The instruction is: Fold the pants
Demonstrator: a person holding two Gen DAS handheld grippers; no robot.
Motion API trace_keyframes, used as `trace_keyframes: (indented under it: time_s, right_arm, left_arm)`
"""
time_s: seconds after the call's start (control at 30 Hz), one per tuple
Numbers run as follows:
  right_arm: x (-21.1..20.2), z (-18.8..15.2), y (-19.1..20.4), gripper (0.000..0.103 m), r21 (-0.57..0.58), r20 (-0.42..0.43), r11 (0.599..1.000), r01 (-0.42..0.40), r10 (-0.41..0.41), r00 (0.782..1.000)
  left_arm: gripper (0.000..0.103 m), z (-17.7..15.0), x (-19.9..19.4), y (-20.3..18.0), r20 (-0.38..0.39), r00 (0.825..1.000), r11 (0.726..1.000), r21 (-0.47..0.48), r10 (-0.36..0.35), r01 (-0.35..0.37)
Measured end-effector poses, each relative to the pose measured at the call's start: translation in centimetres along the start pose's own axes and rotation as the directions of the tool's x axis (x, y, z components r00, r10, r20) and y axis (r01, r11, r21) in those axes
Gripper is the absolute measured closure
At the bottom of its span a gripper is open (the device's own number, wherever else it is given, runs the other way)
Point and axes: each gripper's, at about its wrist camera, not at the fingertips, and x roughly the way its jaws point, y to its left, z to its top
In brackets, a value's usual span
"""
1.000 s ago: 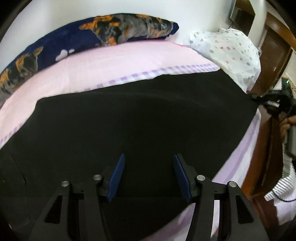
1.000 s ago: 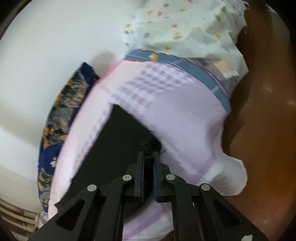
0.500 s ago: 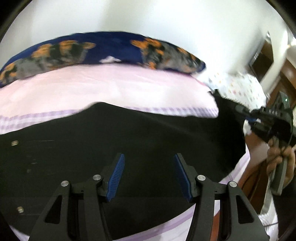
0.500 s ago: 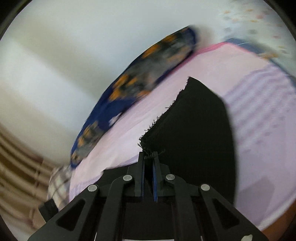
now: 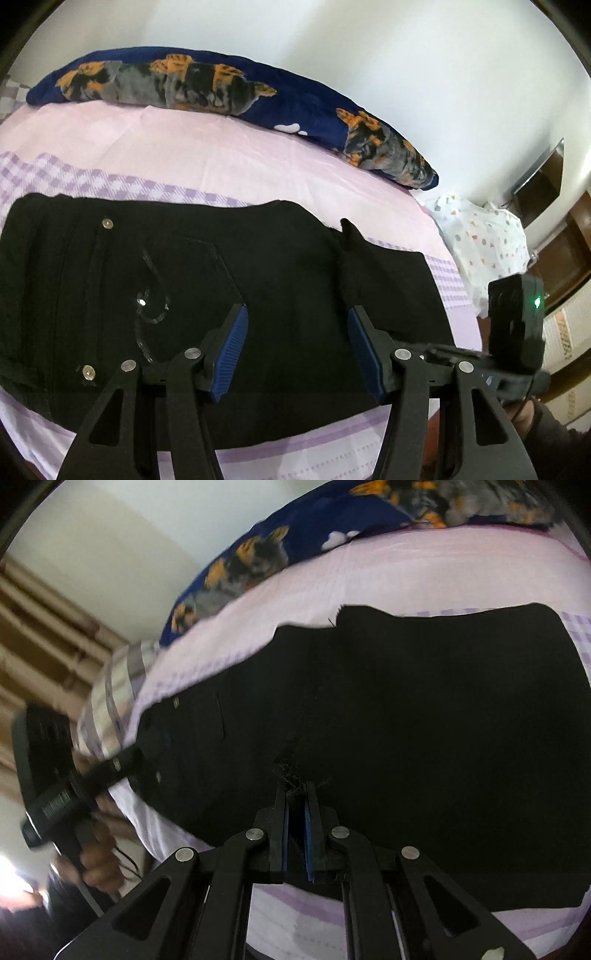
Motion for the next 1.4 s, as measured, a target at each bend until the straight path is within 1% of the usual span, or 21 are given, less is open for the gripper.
trace_keyframes:
  time_s: [0.1, 0.17, 0.2, 0.27, 0.3, 0.33, 0.4, 0.43, 0.47, 0.53, 0.57, 0.6, 0.67, 0.7, 0.73, 0.8, 0.87, 1.0, 1.17, 1.27, 1.4]
  right_arm:
    - [0.4, -0.6, 0.5, 0.094, -0.067, -0.033, 0.997, 0.032, -0.035, 0.999]
    - [0.9, -0.8, 1.1, 0.089, -0.106, -0.055, 0.994, 0.041, -0.047, 0.997]
    - [1.0, -0.9, 1.3, 0.086, -0.120, -0.080, 0.992, 0.032, -0.042, 0.996]
    - [0.3, -1.0, 0.7, 0.074, -0.099, -0.098, 0.995, -0.014, 0.004, 0.995]
    - [-0.2, -1.1, 0.6, 0.073, -0.081, -0.089, 0.996, -0.038, 0.030, 0.996]
    - [-1.0, -1.2, 0.6, 0.072, -0.066, -0.053, 0.997, -0.047, 0.044, 0.998]
    - [-2.8, -1.0, 0.1, 0.068, -0.019, 0.023, 0.998, -0.062, 0.063, 0.998]
    - [-3.9, -0.9, -0.6, 0.065, 0.030, 0.073, 0.998, -0.063, 0.060, 0.996]
    - [-5.2, -0.8, -1.4, 0.064, 0.090, 0.136, 0.995, -0.045, 0.032, 0.990]
    - [-6.9, -0.7, -2.5, 0.063, 0.179, 0.218, 0.984, -0.019, -0.021, 0.976]
    - [-7.8, -0.8, -3.3, 0.063, 0.245, 0.262, 0.969, -0.023, -0.044, 0.964]
    - [-8.4, -0.9, -4.0, 0.063, 0.298, 0.293, 0.954, -0.045, -0.046, 0.955]
    - [-9.1, -1.4, -5.4, 0.063, 0.388, 0.357, 0.914, -0.121, -0.028, 0.934]
    - [-9.0, -1.4, -5.7, 0.063, 0.408, 0.374, 0.902, -0.140, -0.025, 0.927]
    - [-8.9, -1.6, -6.2, 0.063, 0.420, 0.378, 0.897, -0.136, -0.037, 0.925]
    - [-8.4, -1.8, -6.6, 0.063, 0.430, 0.357, 0.898, -0.089, -0.079, 0.931]
    - [-8.1, -1.8, -6.8, 0.063, 0.442, 0.342, 0.894, -0.066, -0.100, 0.934]
    - [-8.1, -1.7, -7.1, 0.063, 0.460, 0.352, 0.884, -0.083, -0.095, 0.931]
    - [-8.8, -2.1, -7.9, 0.063, 0.480, 0.358, 0.871, -0.103, -0.087, 0.929]
    - [-9.0, -2.0, -7.9, 0.063, 0.485, 0.368, 0.868, -0.108, -0.090, 0.925]
    - [-9.6, -2.0, -8.1, 0.063, 0.494, 0.385, 0.862, -0.109, -0.106, 0.917]
  left_arm:
    - [0.046, -0.1, 0.4, -0.5, -0.015, 1.000, 1.000, 0.005, -0.025, 0.026]
    - [0.046, -0.1, 0.7, -0.9, -0.035, 0.998, 0.999, 0.004, -0.049, 0.049]
    - [0.046, -0.2, 0.9, -1.0, -0.041, 0.997, 0.998, 0.003, -0.061, 0.061]
    - [0.046, -0.2, 1.3, -1.6, -0.062, 0.994, 0.996, 0.004, -0.086, 0.086]
    - [0.046, -0.3, 1.5, -1.8, -0.076, 0.992, 0.994, -0.002, -0.105, 0.105]
    - [0.046, -0.2, 1.6, -2.0, -0.084, 0.989, 0.993, -0.008, -0.118, 0.118]
    - [0.046, -0.3, 2.1, -2.3, -0.119, 0.977, 0.984, -0.048, -0.178, 0.173]
    - [0.046, -0.4, 2.2, -2.3, -0.131, 0.972, 0.980, -0.063, -0.196, 0.189]
    - [0.046, -0.4, 2.5, -2.4, -0.150, 0.962, 0.972, -0.092, -0.228, 0.216]
    - [0.046, -0.6, 3.3, -2.5, -0.186, 0.942, 0.957, -0.144, -0.278, 0.253]
    - [0.046, -0.6, 3.7, -2.5, -0.200, 0.935, 0.950, -0.175, -0.293, 0.260]
    - [0.046, -0.8, 4.4, -2.5, -0.219, 0.924, 0.940, -0.213, -0.313, 0.268]
    - [0.046, -0.8, 5.2, -2.5, -0.241, 0.916, 0.933, -0.251, -0.319, 0.259]
    - [0.046, -0.9, 5.6, -2.5, -0.251, 0.915, 0.932, -0.264, -0.314, 0.248]
    - [0.046, -0.9, 6.0, -2.5, -0.260, 0.914, 0.931, -0.275, -0.313, 0.241]
    - [0.046, -1.0, 6.5, -2.4, -0.272, 0.910, 0.926, -0.301, -0.313, 0.228]
    - [0.046, -1.1, 7.0, -2.4, -0.277, 0.904, 0.917, -0.328, -0.325, 0.229]
    - [0.047, -1.4, 7.9, -2.4, -0.304, 0.897, 0.912, -0.353, -0.321, 0.206]
    - [0.047, -2.1, 8.3, -1.6, -0.313, 0.903, 0.913, -0.373, -0.293, 0.167]
    - [0.047, -2.3, 9.2, -1.5, -0.318, 0.900, 0.905, -0.394, -0.298, 0.161]
    - [0.047, -2.3, 10.2, -2.8, -0.328, 0.894, 0.913, -0.369, -0.306, 0.177]
